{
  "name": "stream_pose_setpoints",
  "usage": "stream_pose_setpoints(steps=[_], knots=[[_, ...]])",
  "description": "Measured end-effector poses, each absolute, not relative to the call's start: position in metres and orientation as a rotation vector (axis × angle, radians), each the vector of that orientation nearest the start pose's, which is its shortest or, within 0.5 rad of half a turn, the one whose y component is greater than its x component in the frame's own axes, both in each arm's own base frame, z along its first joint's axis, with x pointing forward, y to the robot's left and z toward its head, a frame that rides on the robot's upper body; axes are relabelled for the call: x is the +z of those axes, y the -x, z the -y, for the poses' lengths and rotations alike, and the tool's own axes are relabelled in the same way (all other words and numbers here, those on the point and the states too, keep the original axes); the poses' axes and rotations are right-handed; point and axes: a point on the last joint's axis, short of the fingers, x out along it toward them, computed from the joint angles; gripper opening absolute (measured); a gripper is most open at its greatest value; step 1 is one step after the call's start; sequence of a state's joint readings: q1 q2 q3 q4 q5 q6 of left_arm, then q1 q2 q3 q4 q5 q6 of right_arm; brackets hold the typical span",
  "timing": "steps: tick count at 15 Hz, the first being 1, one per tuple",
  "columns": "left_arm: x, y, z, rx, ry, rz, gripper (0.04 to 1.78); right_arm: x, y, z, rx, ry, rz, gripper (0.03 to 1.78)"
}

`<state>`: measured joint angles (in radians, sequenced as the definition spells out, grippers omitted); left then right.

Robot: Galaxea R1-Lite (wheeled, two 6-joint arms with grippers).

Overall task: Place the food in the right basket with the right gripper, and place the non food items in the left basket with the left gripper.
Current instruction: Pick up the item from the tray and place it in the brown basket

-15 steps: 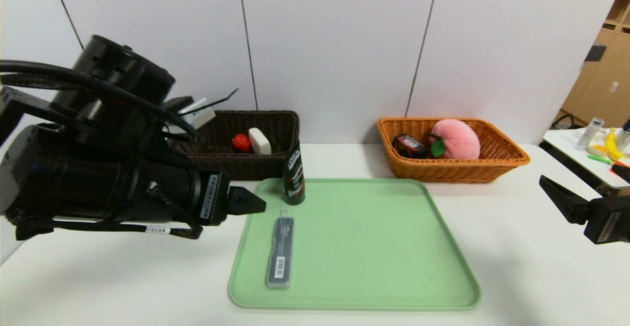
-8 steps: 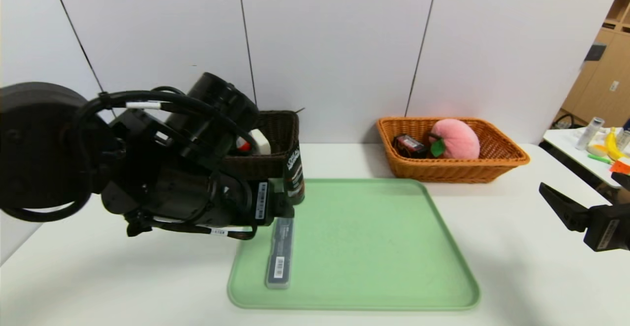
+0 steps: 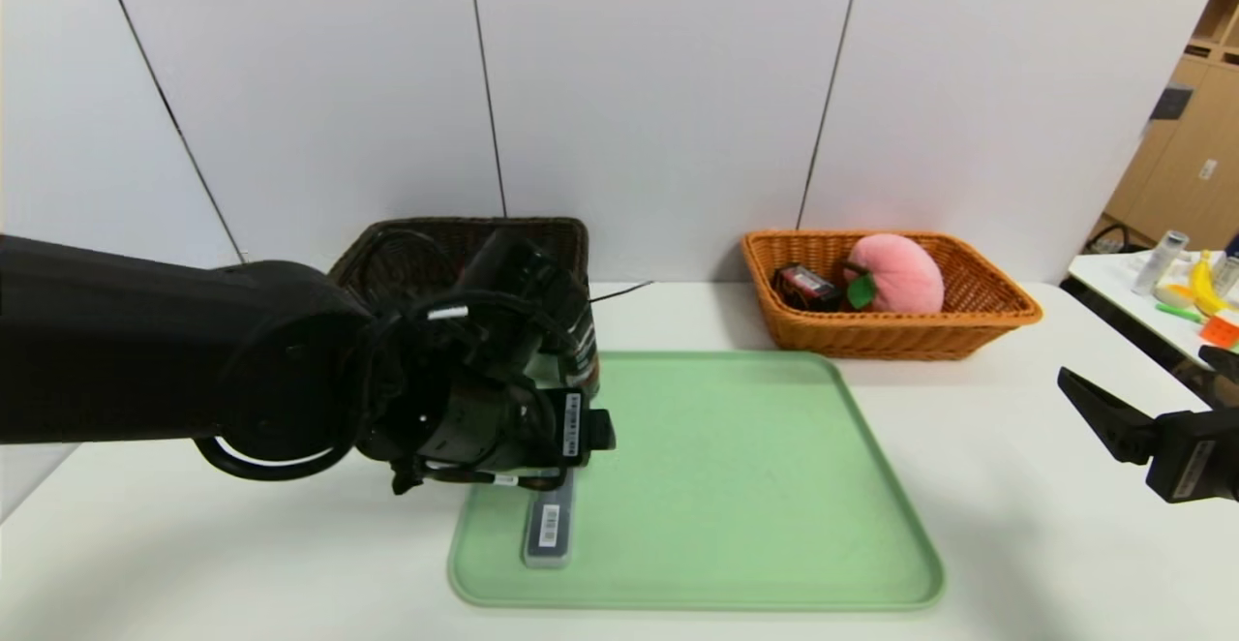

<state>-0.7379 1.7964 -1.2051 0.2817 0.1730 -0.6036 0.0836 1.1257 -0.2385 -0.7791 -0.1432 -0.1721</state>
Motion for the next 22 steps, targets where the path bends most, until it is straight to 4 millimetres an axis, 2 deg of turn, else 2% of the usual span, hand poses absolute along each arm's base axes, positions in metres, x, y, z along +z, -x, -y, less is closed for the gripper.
stream_pose_setpoints(steps=[3,11,22], knots=[[0.163,-0.243,0.216,-0.268,0.146,-0.905,1.69,0.171,-0.141,-0.009,-0.047,0.183,-0.116,1.69],[0.137,-0.249,0.222,-0.167,0.070,-0.917,1.69,0.167,-0.139,-0.009,-0.045,0.183,-0.127,1.69],[0.120,-0.242,0.230,-0.186,0.041,-0.895,1.69,0.168,-0.140,-0.009,-0.044,0.182,-0.126,1.69]])
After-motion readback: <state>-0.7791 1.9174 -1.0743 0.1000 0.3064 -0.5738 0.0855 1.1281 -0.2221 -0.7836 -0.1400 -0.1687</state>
